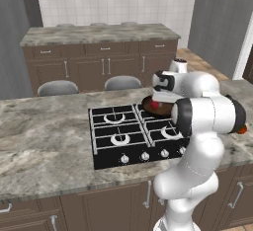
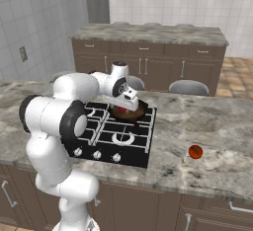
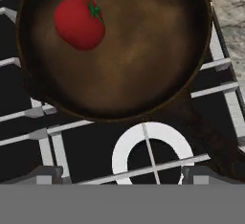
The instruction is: Put the tomato and tomato in the pan. Then turn on the rear right burner and set the heat to medium.
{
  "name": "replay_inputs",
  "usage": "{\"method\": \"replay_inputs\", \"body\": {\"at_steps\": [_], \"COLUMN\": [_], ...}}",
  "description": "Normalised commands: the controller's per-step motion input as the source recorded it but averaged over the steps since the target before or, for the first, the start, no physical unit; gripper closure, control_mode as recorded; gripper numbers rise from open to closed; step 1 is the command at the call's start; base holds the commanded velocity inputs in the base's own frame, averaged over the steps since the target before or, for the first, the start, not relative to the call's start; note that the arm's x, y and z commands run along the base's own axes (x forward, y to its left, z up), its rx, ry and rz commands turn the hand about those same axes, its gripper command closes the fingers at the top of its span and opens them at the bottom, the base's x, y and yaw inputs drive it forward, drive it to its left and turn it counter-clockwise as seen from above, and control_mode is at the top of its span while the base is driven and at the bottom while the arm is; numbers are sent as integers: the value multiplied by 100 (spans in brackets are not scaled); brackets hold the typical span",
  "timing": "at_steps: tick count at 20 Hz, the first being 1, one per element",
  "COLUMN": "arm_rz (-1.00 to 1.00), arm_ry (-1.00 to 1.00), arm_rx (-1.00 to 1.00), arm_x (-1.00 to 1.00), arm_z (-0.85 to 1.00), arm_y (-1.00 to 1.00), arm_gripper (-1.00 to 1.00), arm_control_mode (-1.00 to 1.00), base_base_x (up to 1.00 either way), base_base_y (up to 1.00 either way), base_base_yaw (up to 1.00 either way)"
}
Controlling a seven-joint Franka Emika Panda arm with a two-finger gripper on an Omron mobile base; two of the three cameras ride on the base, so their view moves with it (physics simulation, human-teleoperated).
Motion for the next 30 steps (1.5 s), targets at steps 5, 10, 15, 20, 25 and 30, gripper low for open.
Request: {"method": "replay_inputs", "body": {"at_steps": [5, 10, 15, 20, 25, 30], "arm_rz": [0, 0, 5, 9, 4, 0], "arm_ry": [-4, -4, -1, 0, 4, 15], "arm_rx": [0, -1, -7, -13, -11, -2], "arm_x": [-79, -59, -17, -8, -2, 0], "arm_z": [12, 10, 11, 17, 6, -23], "arm_y": [-48, -74, -85, -88, -77, -50], "arm_gripper": [-100, -100, -100, -100, -100, -100], "arm_control_mode": [-100, -100, -100, -100, -100, -100], "base_base_x": [0, 0, 0, 0, 0, 0], "base_base_y": [0, 0, 0, 0, 0, 0], "base_base_yaw": [0, 0, 0, 0, 0, 0]}}
